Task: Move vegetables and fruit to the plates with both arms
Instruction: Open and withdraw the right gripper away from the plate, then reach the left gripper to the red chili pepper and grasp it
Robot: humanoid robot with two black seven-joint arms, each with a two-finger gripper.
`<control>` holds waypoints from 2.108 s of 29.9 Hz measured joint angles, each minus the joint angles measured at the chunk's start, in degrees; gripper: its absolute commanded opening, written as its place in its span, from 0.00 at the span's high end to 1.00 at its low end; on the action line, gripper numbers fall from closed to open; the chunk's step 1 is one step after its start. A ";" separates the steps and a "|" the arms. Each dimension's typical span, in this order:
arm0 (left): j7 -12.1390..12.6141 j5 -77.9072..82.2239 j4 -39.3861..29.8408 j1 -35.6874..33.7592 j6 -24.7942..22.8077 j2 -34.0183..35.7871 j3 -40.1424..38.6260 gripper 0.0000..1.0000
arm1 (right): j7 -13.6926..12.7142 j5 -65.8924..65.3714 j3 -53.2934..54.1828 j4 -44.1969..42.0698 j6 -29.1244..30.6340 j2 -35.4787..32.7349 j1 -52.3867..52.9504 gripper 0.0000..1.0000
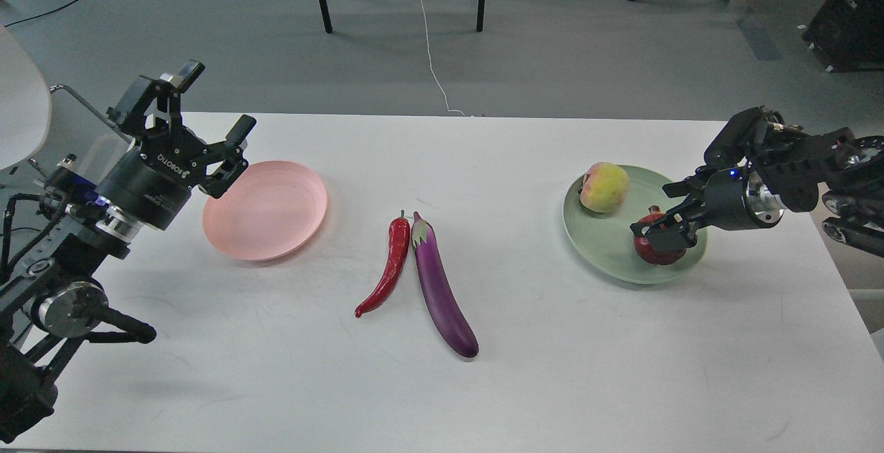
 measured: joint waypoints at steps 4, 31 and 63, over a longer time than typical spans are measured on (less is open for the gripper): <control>-0.01 0.00 0.00 -0.61 0.00 0.11 0.14 0.02 | 0.00 4.16 7.40 0.79 0.70 -1.65 0.10 0.02; 0.71 58.04 -8.28 -9.96 0.98 -4.18 4.38 0.02 | 0.00 101.34 43.08 -3.65 23.21 -2.29 -31.11 0.01; 23.07 90.13 -2.02 -19.27 6.53 -9.59 33.32 0.02 | 0.01 101.23 46.10 -6.42 24.83 -0.54 -35.87 0.01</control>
